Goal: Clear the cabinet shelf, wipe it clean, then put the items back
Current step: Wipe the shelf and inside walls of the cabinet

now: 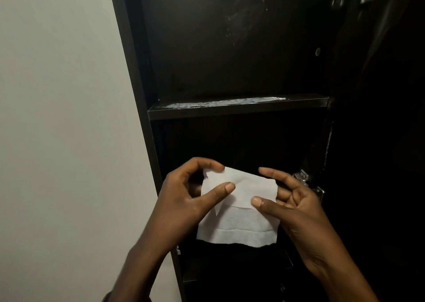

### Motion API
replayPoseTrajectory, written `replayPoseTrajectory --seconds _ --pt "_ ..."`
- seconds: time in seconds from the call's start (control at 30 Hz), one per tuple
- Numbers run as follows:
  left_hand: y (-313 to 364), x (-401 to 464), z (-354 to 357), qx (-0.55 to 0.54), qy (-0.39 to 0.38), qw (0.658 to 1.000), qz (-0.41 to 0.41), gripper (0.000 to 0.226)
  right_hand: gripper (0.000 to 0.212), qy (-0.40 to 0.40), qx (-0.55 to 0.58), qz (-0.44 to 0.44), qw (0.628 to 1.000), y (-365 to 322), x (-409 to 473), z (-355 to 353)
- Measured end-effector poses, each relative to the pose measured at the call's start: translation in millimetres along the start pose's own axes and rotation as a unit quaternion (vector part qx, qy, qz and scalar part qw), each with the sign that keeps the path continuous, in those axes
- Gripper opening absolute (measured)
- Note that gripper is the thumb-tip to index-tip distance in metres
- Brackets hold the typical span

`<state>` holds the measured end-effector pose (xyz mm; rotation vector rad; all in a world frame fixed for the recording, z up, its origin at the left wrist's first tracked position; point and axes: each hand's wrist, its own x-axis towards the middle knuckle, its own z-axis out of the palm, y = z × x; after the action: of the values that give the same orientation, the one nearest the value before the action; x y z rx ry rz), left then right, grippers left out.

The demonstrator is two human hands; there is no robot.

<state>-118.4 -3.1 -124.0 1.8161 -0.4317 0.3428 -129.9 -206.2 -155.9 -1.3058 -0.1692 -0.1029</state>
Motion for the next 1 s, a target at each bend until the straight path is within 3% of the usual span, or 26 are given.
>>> replayPoseTrajectory --seconds 0.13,0.2,0.27,0.33,0.43,0.53,0.77,0.9,1.0 --pt "-6 1 4 -0.016 0.007 0.999 -0.04 0.034 0.062 0.032 -0.029 -0.026 0.999 -5 -1 0" --pt "-9 1 7 -0.049 -0.005 0.998 -0.04 0.05 0.059 0.001 0.054 0.019 0.998 -1 0 -3" --pt "-12 2 10 -0.089 -0.035 0.994 -0.053 0.056 0.055 -0.059 0.193 0.107 0.974 7 -1 -3" --pt "-16 3 14 -0.086 -0.067 0.992 -0.061 0.047 0.058 -0.109 0.275 0.175 0.939 18 -2 -2" --pt "-28 7 18 -0.013 -0.074 0.996 -0.05 0.033 0.045 -0.161 0.284 0.196 0.925 27 -4 2" --pt "-43 10 22 0.028 -0.052 0.996 -0.06 0.027 0.039 -0.117 0.278 0.222 0.927 30 0 -3" --pt "-70 15 32 0.019 0.0 0.993 -0.119 0.022 0.043 0.011 0.339 0.301 0.891 43 11 -19" --pt "-71 12 30 0.004 0.025 0.994 -0.109 0.017 0.04 0.021 0.326 0.272 0.905 44 15 -31" --pt "-69 8 28 -0.023 0.057 0.994 -0.096 0.014 0.038 0.067 0.296 0.203 0.931 42 28 -41"
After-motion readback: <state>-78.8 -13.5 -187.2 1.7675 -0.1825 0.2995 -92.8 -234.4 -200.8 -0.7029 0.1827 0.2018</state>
